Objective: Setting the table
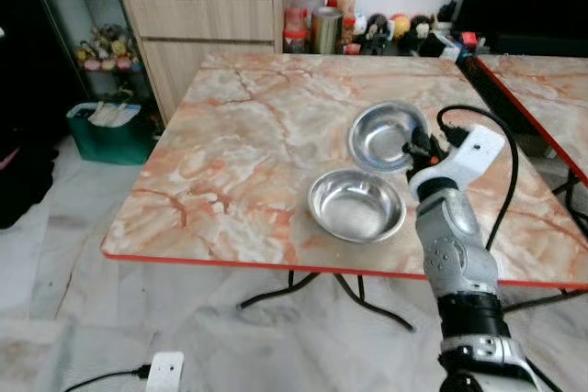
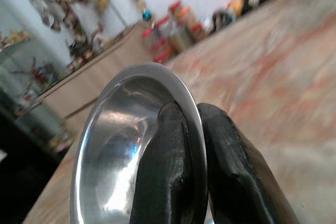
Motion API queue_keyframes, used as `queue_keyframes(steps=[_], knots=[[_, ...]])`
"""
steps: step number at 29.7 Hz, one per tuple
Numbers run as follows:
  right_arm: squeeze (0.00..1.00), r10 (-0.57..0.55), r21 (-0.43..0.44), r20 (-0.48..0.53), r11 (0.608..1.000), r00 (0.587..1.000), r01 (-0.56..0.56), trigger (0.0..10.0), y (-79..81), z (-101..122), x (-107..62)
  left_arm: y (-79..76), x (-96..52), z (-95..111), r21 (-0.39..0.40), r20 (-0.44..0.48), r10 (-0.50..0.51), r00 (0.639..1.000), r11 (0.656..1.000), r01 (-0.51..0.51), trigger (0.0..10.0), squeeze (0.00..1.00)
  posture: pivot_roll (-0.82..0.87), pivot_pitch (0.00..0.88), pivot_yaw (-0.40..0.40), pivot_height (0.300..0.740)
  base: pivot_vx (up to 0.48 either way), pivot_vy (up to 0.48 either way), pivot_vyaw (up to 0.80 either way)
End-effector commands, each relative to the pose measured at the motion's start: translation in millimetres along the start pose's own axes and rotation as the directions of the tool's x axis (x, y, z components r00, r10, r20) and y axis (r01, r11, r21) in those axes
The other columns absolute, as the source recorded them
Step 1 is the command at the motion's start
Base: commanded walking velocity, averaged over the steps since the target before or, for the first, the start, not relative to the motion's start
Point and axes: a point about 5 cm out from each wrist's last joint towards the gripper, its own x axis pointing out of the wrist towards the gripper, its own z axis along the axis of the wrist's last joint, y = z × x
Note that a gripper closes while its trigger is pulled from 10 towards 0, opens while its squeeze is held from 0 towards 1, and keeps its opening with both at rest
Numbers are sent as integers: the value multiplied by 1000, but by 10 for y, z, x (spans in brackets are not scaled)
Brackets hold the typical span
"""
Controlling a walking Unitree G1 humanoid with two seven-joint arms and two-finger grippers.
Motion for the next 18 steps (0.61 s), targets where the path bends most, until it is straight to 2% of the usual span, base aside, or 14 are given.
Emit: queue_keyframes(steps=[1, 4, 5, 8, 13, 18], knots=[[0, -30, 57, 2, 998, 1000, 30, 10000, -61, 48, -21, 20, -8, -40, -4, -18, 1, 1000, 1000, -1, 10000, 0, 21, 0, -7, 732, 0, 0, 0], [0, -36, 85, -28, 996, 999, 38, 10000, -75, 18, -24, 20, -8, -40, -4, -18, 1, 1000, 1000, -1, 10000, 0, 20, 0, -5, 732, 0, 0, 0], [0, -43, 102, -66, 993, 997, 50, 10000, -85, -23, -25, 19, -7, -39, -3, -19, 0, 1000, 1000, 0, 10000, 0, 20, 0, -5, 732, 0, 0, 0], [0, -70, 87, -101, 993, 992, 79, 10000, -123, -71, -27, 18, -8, -41, -3, -20, -2, 1000, 1000, 2, 10000, 0, 19, 0, -7, 732, 0, 0, 0], [0, -79, 116, -143, 989, 987, 96, 10000, -150, -121, -42, 17, -8, -44, -5, -21, -4, 1000, 1000, 4, 10000, 0, 20, 0, -6, 732, 0, 0, 0], [0, -132, 102, -214, 982, 968, 157, 10000, -254, -236, -77, 12, -8, -48, -6, -22, -7, 1000, 1000, 7, 10000, 0, 24, 0, -9, 732, 0, 0, 0]])
